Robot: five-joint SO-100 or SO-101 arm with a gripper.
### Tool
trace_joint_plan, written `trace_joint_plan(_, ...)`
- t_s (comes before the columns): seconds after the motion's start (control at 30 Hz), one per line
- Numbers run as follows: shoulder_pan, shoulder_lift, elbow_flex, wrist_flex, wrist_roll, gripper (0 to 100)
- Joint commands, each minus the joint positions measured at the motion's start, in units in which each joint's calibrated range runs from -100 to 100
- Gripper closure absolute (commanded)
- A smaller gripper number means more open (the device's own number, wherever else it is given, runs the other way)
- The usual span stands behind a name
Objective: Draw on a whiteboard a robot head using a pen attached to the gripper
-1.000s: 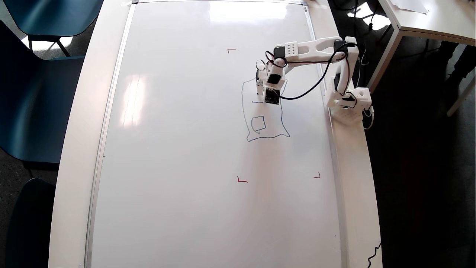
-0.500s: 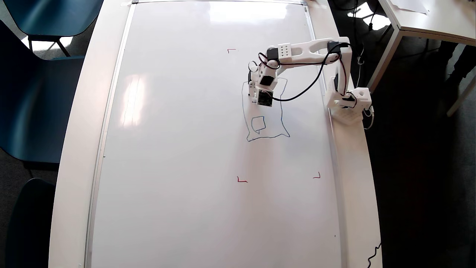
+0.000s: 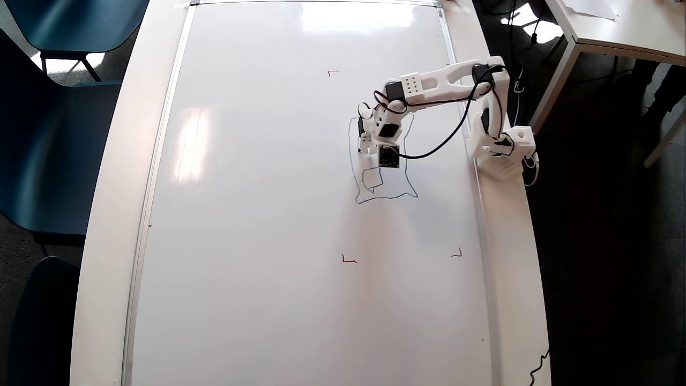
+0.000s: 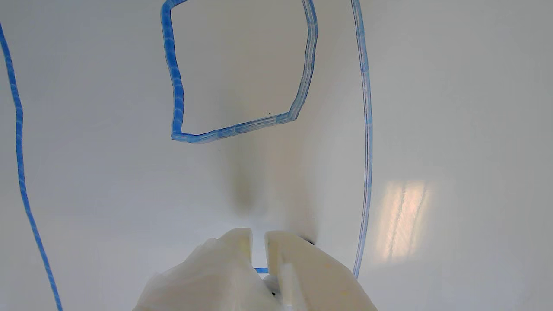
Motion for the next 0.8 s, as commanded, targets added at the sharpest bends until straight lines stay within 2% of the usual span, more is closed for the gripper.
trace_joint_plan(0.0, 0.56, -1.21, -0.27, 0.82, -0.25, 98)
trace_joint_plan(0.77, 4.61, -4.65, 6.18, 0.47, 0.23, 98)
